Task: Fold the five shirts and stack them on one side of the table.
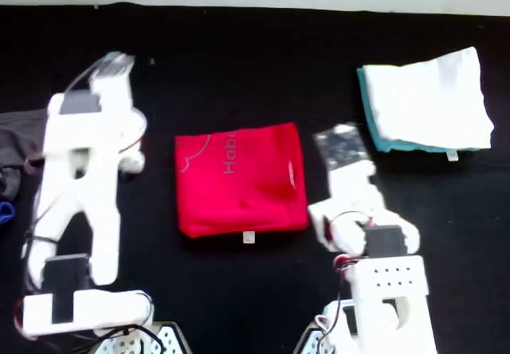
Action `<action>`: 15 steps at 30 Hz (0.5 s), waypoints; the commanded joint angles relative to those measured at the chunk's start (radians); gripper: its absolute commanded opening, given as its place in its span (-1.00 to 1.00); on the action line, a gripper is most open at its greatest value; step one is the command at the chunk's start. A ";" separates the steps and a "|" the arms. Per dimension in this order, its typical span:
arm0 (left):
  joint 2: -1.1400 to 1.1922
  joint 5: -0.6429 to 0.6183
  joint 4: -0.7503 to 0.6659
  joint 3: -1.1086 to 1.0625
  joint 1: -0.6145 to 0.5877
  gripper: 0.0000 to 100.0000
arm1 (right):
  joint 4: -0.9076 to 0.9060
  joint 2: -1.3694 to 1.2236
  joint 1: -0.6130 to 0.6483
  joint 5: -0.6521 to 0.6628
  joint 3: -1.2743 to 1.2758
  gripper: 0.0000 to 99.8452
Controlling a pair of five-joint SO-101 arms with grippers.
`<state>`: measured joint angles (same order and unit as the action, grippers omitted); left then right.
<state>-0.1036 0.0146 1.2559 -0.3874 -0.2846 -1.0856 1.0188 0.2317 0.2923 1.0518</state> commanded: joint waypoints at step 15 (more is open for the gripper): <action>-0.050 0.006 -0.640 -0.472 -0.133 -0.98 | 0.199 -0.506 0.320 -0.009 -0.148 -0.99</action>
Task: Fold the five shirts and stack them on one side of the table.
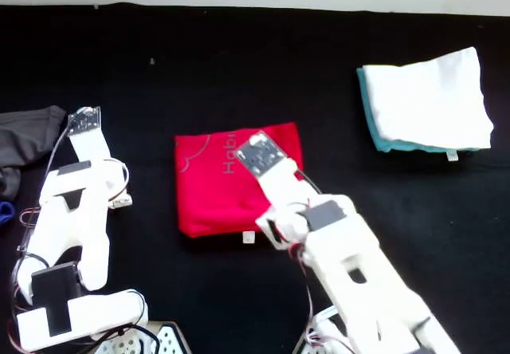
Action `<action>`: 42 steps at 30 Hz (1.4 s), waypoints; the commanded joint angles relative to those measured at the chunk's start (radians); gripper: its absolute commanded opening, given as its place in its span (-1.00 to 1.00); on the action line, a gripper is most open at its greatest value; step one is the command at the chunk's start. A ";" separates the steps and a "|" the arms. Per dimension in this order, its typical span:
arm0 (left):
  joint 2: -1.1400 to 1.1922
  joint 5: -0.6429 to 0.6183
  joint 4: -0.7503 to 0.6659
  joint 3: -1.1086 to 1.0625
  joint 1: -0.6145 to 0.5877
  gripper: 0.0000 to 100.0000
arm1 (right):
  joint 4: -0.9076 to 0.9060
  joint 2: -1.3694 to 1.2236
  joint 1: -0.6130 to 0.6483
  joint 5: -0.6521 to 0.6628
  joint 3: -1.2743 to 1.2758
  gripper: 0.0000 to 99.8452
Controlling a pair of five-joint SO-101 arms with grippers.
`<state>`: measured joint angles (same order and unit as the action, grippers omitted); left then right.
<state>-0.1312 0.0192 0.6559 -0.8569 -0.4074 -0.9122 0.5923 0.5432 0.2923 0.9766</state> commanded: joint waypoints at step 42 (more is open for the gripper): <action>-0.022 0.002 -0.084 -0.002 0.005 -0.98 | -0.154 -0.720 -0.321 -0.064 -0.733 -0.99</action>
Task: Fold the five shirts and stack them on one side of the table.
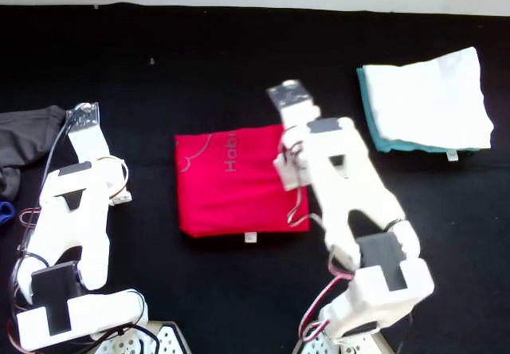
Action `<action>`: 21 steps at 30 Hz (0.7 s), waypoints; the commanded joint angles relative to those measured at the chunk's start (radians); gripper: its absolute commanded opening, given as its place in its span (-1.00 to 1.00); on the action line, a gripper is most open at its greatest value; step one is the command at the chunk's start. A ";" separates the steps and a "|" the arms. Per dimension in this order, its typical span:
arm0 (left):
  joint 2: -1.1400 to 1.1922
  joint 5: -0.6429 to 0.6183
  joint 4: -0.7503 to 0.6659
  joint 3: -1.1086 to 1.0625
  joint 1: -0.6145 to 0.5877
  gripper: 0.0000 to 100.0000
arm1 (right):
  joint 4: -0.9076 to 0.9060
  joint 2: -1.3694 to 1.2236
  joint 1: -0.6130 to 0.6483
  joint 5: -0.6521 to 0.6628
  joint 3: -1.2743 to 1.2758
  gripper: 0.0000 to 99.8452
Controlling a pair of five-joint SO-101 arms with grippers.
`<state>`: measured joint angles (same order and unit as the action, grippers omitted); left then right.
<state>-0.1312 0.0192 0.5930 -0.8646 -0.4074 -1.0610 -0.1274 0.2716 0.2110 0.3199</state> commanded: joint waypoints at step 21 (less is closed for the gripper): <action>-0.022 0.002 -0.021 0.005 0.005 -0.98 | -0.128 -0.079 0.183 -0.319 -0.229 -0.25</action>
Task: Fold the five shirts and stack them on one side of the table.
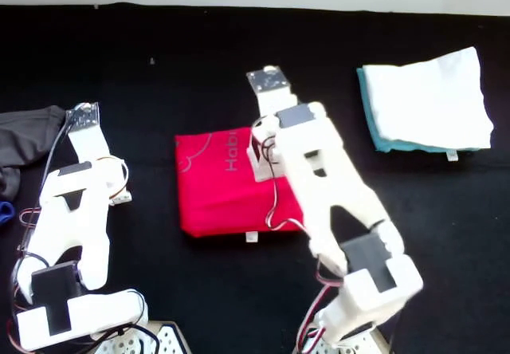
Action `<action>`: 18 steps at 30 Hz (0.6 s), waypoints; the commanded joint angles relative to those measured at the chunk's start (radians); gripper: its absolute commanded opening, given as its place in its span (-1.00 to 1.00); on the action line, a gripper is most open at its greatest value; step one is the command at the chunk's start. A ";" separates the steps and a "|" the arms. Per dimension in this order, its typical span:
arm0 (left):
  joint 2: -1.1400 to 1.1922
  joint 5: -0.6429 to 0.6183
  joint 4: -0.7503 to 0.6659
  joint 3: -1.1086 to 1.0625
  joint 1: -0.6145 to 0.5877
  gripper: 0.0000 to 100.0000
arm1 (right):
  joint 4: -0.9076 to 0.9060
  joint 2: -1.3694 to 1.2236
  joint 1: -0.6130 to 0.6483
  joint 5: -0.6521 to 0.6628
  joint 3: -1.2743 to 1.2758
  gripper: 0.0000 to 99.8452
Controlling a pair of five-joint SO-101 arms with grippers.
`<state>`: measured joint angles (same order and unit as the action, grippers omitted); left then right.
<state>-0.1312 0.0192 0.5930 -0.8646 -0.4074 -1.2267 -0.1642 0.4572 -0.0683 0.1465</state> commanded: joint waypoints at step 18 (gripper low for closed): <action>-0.022 0.002 -0.021 0.005 0.005 -0.98 | -0.081 -0.472 -0.025 -0.043 -0.400 -0.93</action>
<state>-0.1312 0.0192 0.5930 -0.8646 -0.4074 -1.2927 -0.6137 0.4526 -0.1097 -0.2156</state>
